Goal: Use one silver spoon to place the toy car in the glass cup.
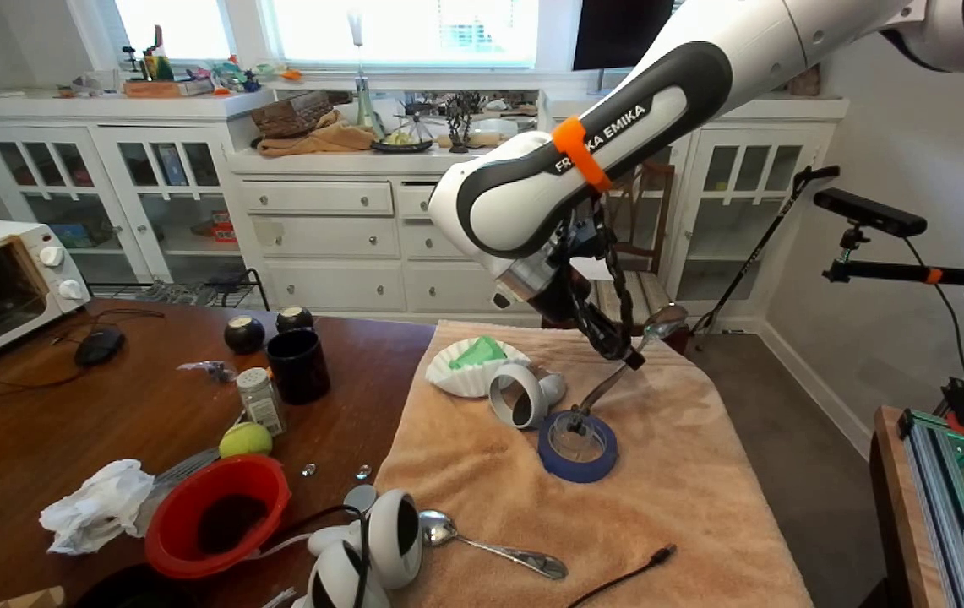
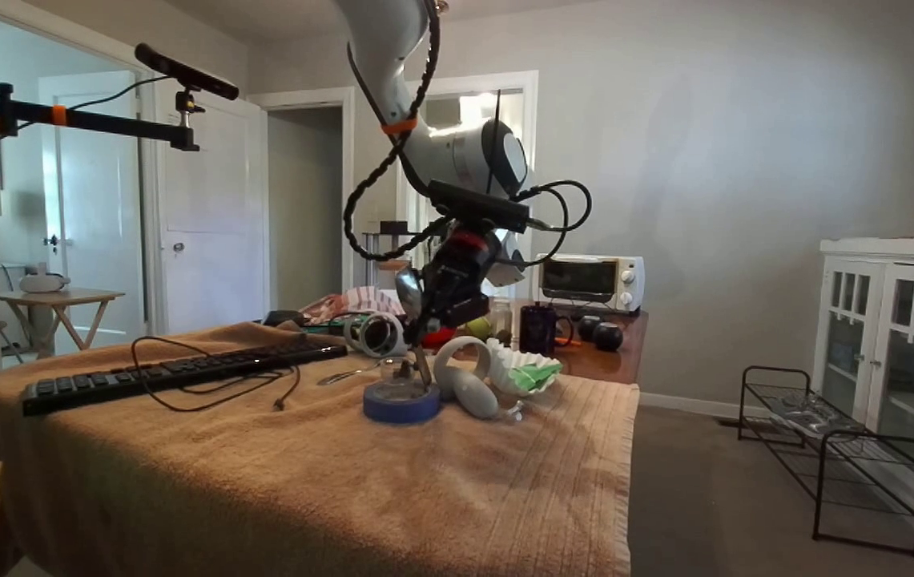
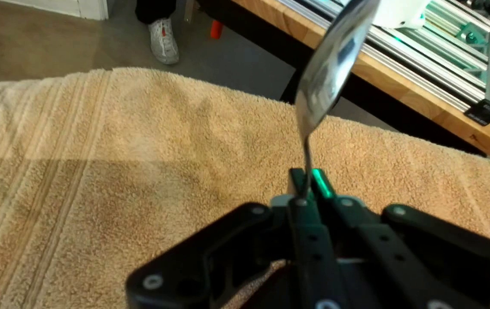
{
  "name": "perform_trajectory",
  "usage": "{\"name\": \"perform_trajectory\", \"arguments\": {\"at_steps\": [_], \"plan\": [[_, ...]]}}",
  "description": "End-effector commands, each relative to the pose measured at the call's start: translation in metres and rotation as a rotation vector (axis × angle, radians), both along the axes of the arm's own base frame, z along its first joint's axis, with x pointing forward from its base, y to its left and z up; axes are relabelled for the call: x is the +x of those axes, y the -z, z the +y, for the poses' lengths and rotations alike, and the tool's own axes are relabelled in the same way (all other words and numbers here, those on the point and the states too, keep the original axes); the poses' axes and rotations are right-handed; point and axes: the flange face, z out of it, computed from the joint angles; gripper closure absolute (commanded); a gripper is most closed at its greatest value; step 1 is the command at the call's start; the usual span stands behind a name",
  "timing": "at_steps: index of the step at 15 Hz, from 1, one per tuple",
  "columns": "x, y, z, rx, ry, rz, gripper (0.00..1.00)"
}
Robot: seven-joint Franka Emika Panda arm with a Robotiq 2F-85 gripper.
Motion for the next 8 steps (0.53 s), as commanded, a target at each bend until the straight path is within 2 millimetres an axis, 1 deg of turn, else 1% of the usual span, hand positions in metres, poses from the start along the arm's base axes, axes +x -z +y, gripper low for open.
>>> {"name": "perform_trajectory", "arguments": {"at_steps": [1, 4, 8], "plan": [[0.0091, 0.0070, 0.0074, 0.088, -0.005, -0.021, 0.99], [0.0108, 0.0085, 0.0118, 0.118, -0.014, -0.031, 0.99], [0.0097, 0.0017, 0.0134, 0.129, -0.022, -0.041, 0.99]]}}
